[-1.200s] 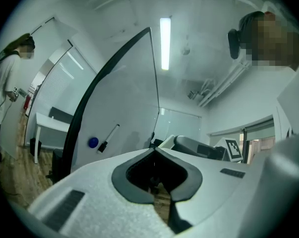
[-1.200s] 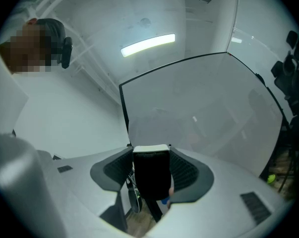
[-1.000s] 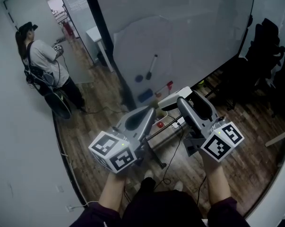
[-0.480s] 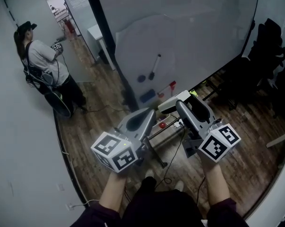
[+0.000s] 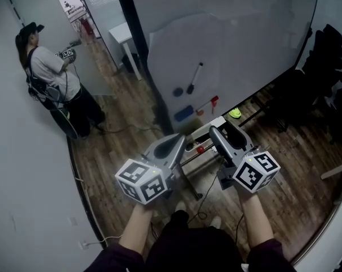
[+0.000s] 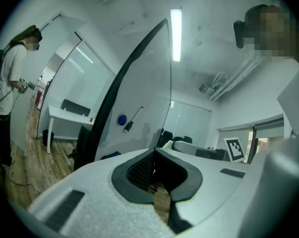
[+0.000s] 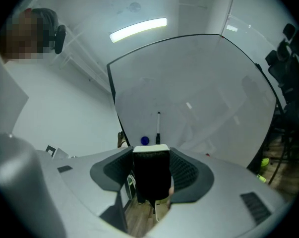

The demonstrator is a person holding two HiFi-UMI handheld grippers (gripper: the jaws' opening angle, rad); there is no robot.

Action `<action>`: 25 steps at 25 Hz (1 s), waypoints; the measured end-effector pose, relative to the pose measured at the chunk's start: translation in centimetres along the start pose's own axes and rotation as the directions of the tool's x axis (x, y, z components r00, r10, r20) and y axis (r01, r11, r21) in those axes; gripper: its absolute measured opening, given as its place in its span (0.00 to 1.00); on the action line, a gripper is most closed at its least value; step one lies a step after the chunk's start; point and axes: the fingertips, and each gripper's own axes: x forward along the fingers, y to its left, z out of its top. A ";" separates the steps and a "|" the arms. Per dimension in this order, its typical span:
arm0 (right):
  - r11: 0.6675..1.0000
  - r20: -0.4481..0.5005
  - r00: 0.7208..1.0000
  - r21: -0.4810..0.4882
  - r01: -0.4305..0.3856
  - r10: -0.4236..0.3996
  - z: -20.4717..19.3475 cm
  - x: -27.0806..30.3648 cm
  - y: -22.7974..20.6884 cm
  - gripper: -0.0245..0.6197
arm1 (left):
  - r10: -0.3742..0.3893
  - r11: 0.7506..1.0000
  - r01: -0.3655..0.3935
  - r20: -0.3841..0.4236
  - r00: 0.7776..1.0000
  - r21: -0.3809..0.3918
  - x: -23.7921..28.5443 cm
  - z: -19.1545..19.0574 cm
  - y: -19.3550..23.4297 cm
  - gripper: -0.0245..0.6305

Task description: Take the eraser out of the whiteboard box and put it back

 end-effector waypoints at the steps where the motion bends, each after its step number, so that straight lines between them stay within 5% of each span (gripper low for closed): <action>1: 1.000 -0.009 1.000 0.004 0.009 -0.009 -0.6 0.1 -0.3 0.38 | 0.004 1.000 -0.004 -0.008 1.000 -0.003 0.0 -0.4 0.4 0.04; 25: 0.994 -0.073 0.991 0.007 0.110 -0.109 -6.2 1.6 -4.2 0.38 | 0.014 0.996 -0.024 -0.110 0.994 -0.087 0.7 -6.0 5.7 0.04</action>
